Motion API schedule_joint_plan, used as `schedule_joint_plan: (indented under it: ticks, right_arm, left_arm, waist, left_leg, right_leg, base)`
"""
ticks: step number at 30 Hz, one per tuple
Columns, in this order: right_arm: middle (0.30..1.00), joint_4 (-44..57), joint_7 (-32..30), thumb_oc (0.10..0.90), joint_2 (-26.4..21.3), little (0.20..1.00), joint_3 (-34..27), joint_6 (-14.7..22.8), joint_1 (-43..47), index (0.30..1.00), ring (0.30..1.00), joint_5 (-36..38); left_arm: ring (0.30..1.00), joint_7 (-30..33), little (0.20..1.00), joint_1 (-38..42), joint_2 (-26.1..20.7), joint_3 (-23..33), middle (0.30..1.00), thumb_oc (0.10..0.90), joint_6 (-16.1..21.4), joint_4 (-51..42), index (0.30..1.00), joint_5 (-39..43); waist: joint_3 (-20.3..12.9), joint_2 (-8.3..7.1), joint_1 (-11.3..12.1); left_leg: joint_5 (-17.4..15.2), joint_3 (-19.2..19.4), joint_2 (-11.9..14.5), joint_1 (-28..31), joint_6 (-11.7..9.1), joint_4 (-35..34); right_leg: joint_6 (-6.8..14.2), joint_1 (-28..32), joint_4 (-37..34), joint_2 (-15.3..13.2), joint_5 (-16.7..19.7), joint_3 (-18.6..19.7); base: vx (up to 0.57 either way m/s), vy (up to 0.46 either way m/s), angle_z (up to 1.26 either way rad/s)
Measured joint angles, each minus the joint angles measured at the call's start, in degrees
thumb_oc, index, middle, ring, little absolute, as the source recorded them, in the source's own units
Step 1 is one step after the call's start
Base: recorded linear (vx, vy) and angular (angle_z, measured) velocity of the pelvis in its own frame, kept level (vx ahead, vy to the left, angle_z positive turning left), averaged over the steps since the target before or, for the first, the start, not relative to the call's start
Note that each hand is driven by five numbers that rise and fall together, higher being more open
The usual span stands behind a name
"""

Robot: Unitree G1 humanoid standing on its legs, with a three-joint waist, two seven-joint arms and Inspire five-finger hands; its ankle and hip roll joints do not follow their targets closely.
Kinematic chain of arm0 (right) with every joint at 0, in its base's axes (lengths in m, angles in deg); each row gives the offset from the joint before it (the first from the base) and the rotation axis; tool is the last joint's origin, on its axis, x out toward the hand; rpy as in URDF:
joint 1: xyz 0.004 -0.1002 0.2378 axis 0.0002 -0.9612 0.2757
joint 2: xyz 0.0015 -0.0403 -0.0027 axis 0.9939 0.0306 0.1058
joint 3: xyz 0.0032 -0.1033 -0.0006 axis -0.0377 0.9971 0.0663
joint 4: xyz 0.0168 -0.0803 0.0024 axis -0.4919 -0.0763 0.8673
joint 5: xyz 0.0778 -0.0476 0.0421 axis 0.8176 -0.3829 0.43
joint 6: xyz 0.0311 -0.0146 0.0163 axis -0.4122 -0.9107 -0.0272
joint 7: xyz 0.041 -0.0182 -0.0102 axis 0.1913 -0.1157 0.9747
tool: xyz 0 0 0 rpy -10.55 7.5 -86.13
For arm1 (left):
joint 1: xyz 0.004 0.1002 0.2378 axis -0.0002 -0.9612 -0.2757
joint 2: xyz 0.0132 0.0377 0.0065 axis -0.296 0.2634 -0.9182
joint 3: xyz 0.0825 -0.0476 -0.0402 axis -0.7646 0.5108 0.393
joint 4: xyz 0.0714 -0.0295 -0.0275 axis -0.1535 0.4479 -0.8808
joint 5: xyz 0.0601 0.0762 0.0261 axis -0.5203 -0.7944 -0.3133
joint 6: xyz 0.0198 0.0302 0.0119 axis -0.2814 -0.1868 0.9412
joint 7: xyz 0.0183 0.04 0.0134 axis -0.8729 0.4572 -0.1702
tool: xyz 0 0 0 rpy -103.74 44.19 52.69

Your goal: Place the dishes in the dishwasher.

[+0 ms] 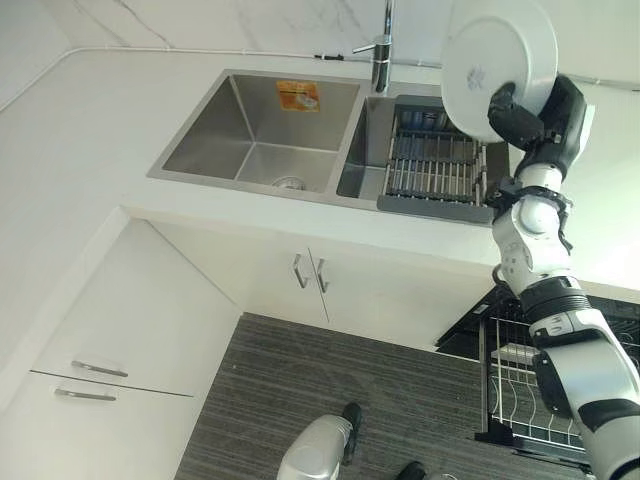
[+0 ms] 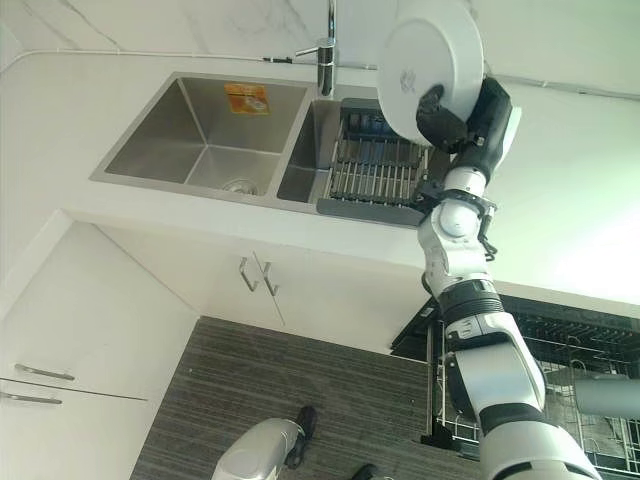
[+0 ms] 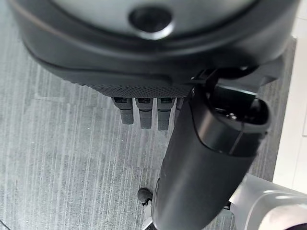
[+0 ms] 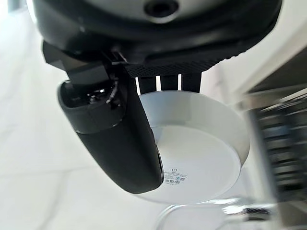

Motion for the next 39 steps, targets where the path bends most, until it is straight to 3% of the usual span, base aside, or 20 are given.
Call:
schedule_joint_plan:
  ticks: [4, 5, 7, 12, 15, 16, 18, 20, 22, 26, 29, 33, 39]
  right_arm:
    - [0.3, 9.1, -0.5, 0.4, 2.2, 0.3, 0.2, 3.0, -4.6, 0.3, 0.3, 0.0]
    - [0.3, 10.6, -0.7, 0.4, 2.7, 0.3, 0.2, 4.1, -5.9, 0.3, 0.3, 0.2]
    - [0.3, 13.9, -0.9, 0.4, 3.7, 0.3, 0.2, 5.9, -9.2, 0.3, 0.3, 0.3]
    - [0.3, 23.8, -0.7, 0.4, 8.5, 0.3, 0.8, 7.3, -22.0, 0.3, 0.3, 1.4]
    - [0.3, 28.3, -0.5, 0.4, 7.0, 0.3, 0.5, 7.0, -27.2, 0.3, 0.3, 1.5]
    - [0.3, 33.2, -0.5, 0.4, 4.6, 0.3, -0.2, 6.0, -30.4, 0.3, 0.3, 2.0]
    - [0.3, 38.9, 0.8, 0.4, 2.4, 0.3, -0.8, 6.0, -34.0, 0.3, 0.3, 2.3]
    - [0.3, 39.7, 1.0, 0.4, 1.0, 0.3, -3.9, 5.9, -36.2, 0.3, 0.3, 2.8]
    - [0.3, 41.0, 1.7, 0.4, -0.4, 0.3, -6.8, 5.7, -41.2, 0.3, 0.3, 3.3]
    - [0.3, 40.8, 2.4, 0.4, -0.8, 0.3, -8.6, 2.3, -43.0, 0.3, 0.3, 4.6]
    - [0.3, 39.6, 5.3, 0.4, -1.7, 0.3, -8.3, -0.9, -44.1, 0.3, 0.3, 4.0]
    - [0.3, 37.2, 10.7, 0.4, -2.9, 0.3, -8.0, -3.0, -50.6, 0.3, 0.3, 1.0]
    - [0.3, 28.0, 17.6, 0.4, -9.5, 0.3, -7.8, -5.4, -53.9, 0.3, 0.3, -13.4]
  left_arm:
    - [0.9, 0.0, 0.9, -0.4, -0.1, 2.1, 0.9, 0.8, -0.1, 0.3, 0.9, -0.4]
    - [0.9, -0.1, 0.9, -0.4, -0.1, 2.2, 0.9, 0.8, -0.1, 0.6, 0.9, -0.4]
    - [0.9, -0.2, 0.9, 0.1, -0.1, 2.7, 0.9, 0.8, -0.1, 0.8, 0.9, -0.3]
    - [0.9, 0.1, 0.9, -0.3, 0.9, 4.9, 0.9, 0.8, -1.3, 2.1, 0.9, -0.4]
    - [0.9, 0.3, 0.9, 0.1, 1.8, 4.6, 0.9, 0.8, -1.1, 3.4, 0.9, -0.5]
    - [0.9, 1.2, 0.9, -0.5, 1.9, 4.0, 0.9, 0.8, -1.7, 3.9, 0.9, -0.5]
    - [0.9, 1.7, 0.9, -1.3, 1.8, 2.2, 0.9, 0.8, -2.0, 4.0, 0.9, -0.5]
    - [0.9, 2.2, 0.9, -1.6, 1.9, 0.9, 0.9, 0.8, -2.8, 4.0, 0.9, -0.6]
    - [0.9, 2.2, 0.9, -2.2, 1.3, 0.2, 0.9, 0.8, -3.6, 4.0, 0.9, -0.7]
    - [0.9, 2.2, 0.9, -2.4, 1.5, -1.0, 0.9, 0.8, -5.2, 4.0, 0.9, -3.2]
    - [0.9, 2.2, 0.9, -2.3, 1.4, -1.5, 0.9, 0.8, -5.2, 3.9, 0.9, -3.6]
    - [0.9, 2.2, 0.9, -2.4, 1.5, -1.4, 0.9, 0.8, -5.2, 3.4, 0.9, -4.4]
    - [0.9, 2.3, 0.9, -3.7, 1.9, 1.0, 0.9, 0.8, -5.2, 1.6, 0.9, -4.4]
  waist:
    - [-3.6, -1.07, -0.6]
    - [-4.5, -1.52, -1.2]
    - [-5.6, -2.02, -2.4]
    - [-7.7, -3.4, -8.0]
    - [-9.3, -3.21, -11.4]
    - [-10.4, -3.19, -13.6]
    - [-11.6, -2.78, -15.1]
    - [-12.1, -2.82, -17.7]
    - [-13.0, -3.18, -17.8]
    - [-13.1, -3.1, -21.1]
    - [-13.0, -3.22, -20.8]
    - [-12.8, -3.67, -20.4]
    - [-12.8, -3.96, -19.3]
  left_leg:
    - [0.7, 1.0, 2.5, -1.3, -1.3, -0.1]
    - [1.1, 1.4, 2.9, -1.7, -1.7, 0.1]
    - [1.6, 2.8, 4.7, -2.1, -2.4, -0.1]
    - [2.3, 8.3, 8.3, -0.7, -4.2, -2.3]
    - [2.8, 11.9, 9.6, 1.1, -4.8, -4.6]
    - [4.0, 13.7, 9.9, 2.0, -5.3, -5.4]
    - [4.0, 16.7, 11.4, 3.0, -6.0, -6.0]
    - [4.3, 17.3, 12.3, 3.5, -6.8, -6.1]
    - [4.3, 19.0, 13.0, 4.1, -7.0, -7.0]
    - [4.1, 20.2, 13.3, 5.4, -7.2, -7.6]
    - [3.1, 20.3, 13.3, 5.9, -8.0, -7.3]
    - [2.1, 21.2, 12.5, 5.8, -7.1, -6.3]
    - [0.9, 21.4, 9.5, 5.7, -5.3, -7.6]
  right_leg:
    - [-0.6, -2.0, 0.0, 1.6, 0.0, 0.3]
    - [-1.8, -2.8, -0.1, 2.3, 0.6, 0.5]
    - [-2.4, -4.2, -0.1, 3.4, 0.6, 1.4]
    - [-3.5, -7.2, 0.3, 4.9, 0.8, 4.5]
    - [-3.4, -9.1, 1.3, 5.3, 1.3, 7.5]
    - [-3.7, -10.4, 2.2, 5.6, 1.3, 9.0]
    - [-4.4, -11.9, 2.5, 7.2, 1.4, 12.2]
    - [-4.6, -12.4, 2.9, 8.3, 1.4, 13.2]
    - [-4.9, -13.3, 2.9, 9.3, 1.3, 15.1]
    - [-5.7, -14.4, 3.0, 10.4, 1.9, 18.0]
    - [-6.1, -14.4, 3.0, 10.2, 1.6, 18.2]
    - [-6.0, -14.4, 3.0, 8.9, 1.6, 18.2]
    - [-4.4, -13.9, 3.2, 6.2, 2.6, 18.4]
  base:
    - [-0.32, -0.233, -0.22]
    - [-0.42, -0.222, -0.24]
    - [-0.3, -0.22, -0.42]
    - [-0.22, -0.187, -0.73]
    - [-0.19, -0.201, -0.82]
    - [-0.21, -0.256, -0.73]
    - [-0.14, -0.202, -0.87]
    - [-0.1, -0.156, -0.49]
    - [-0.06, -0.079, -0.45]
    - [-0.01, -0.031, -0.47]
    - [0.03, 0.001, -0.31]
    - [0.02, 0.013, -0.04]
    - [0.03, 0.04, 0.07]
